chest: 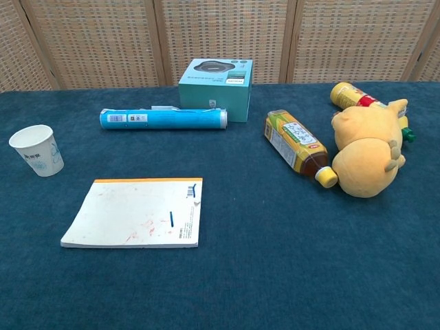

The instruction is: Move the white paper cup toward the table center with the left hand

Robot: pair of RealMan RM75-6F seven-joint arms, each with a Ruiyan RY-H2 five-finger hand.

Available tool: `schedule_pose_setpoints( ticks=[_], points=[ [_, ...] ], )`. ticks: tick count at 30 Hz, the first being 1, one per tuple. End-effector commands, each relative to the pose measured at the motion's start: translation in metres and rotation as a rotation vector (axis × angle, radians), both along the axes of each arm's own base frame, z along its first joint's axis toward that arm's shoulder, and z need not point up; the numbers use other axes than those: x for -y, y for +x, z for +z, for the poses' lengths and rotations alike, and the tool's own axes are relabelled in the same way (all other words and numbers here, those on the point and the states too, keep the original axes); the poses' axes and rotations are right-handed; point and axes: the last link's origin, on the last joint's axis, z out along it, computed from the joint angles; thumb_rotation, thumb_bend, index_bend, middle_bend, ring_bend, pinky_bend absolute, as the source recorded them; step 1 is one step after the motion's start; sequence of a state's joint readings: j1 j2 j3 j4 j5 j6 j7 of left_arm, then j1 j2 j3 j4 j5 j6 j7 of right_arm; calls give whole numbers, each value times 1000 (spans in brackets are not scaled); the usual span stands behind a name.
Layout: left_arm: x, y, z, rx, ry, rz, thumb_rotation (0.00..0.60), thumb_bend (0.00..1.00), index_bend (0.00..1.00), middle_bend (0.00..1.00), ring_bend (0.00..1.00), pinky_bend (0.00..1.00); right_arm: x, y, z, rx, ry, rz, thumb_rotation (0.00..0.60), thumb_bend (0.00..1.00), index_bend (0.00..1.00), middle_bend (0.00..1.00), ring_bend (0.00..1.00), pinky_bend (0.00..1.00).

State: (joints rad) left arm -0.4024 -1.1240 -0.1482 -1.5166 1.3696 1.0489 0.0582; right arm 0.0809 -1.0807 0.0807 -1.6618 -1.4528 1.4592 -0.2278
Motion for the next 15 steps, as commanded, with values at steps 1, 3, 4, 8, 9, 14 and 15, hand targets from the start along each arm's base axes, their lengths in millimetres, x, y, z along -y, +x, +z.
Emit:
schedule_pose_setpoints(
  ticks=[1,3,4,8,9,14,15],
  points=[
    [-48,9,-32,-37,-47,1,600,108,0,0,0,0,2,-2,-2,-9,1,-12,600,0,0,0,0,0],
    [-59,7,-43,-55,-57,7,600,108,0,0,0,0,4,-4,-3,-14,0,-22,600,0,0,0,0,0],
    [-62,7,-47,-61,-62,9,600,109,0,0,0,0,4,-5,-4,-15,-1,-27,600,0,0,0,0,0],
    [-73,2,-59,-94,-80,21,600,108,0,0,0,0,6,-7,-4,-19,-11,-37,600,0,0,0,0,0],
    [-74,0,-61,-103,-82,25,600,108,0,0,0,0,7,-8,-3,-19,-13,-38,600,0,0,0,0,0],
    [-81,-6,-69,-116,-94,51,600,110,0,0,0,0,7,-9,-4,-20,-17,-42,600,0,0,0,0,0],
    [-82,-6,-70,-117,-95,53,600,110,0,0,0,1,7,-9,-4,-20,-17,-43,600,0,0,0,0,0]
  ],
)
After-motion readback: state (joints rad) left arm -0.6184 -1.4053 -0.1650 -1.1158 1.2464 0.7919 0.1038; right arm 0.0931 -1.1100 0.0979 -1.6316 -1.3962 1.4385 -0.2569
